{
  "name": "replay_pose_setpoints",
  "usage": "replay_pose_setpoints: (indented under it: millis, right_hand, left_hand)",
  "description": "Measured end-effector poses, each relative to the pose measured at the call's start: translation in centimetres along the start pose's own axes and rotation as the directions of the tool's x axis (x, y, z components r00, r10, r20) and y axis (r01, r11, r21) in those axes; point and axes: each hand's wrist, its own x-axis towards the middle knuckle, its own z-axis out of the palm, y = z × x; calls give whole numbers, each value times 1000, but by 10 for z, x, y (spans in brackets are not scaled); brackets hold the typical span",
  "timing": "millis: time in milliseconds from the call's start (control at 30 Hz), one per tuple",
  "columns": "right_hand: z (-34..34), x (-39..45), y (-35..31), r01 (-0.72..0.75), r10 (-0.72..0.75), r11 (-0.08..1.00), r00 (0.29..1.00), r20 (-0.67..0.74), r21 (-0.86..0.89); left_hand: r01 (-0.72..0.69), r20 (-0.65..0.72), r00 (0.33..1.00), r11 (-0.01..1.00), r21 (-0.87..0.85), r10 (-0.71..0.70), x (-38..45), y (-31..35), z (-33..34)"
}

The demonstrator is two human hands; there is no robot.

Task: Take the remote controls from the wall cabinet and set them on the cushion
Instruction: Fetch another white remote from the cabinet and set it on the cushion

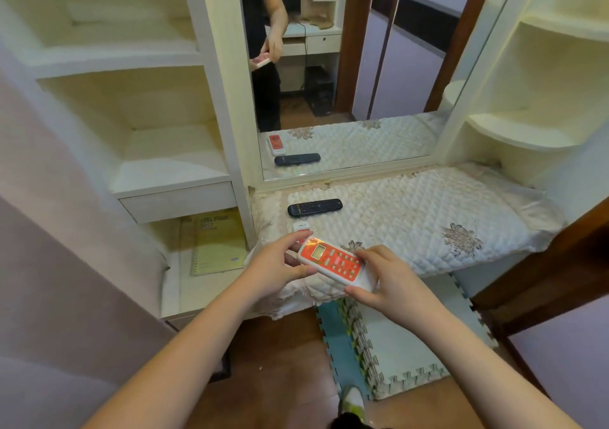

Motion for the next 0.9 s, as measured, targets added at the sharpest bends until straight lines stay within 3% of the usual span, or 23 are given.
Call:
replay_pose_setpoints:
  millis: [300, 500, 767, 900]
  right_hand:
    - [24, 60, 74, -60, 53, 994, 996, 77, 88]
    - [38, 90, 121, -161, 143, 970, 984, 105, 181]
    - [54, 127, 166, -291, 245, 936, 943, 223, 201]
    - [69, 142, 173, -405, 321, 877, 894, 311, 259]
  left_hand:
    - [91, -28, 995, 995, -51, -93, 83, -16, 30]
    - [219, 54, 976, 947, -234, -212, 140, -26, 60]
    - [433, 86, 897, 820, -375, -434, 190, -45, 87]
    - [492, 35, 840, 733, -470, -541, 204, -57, 100]
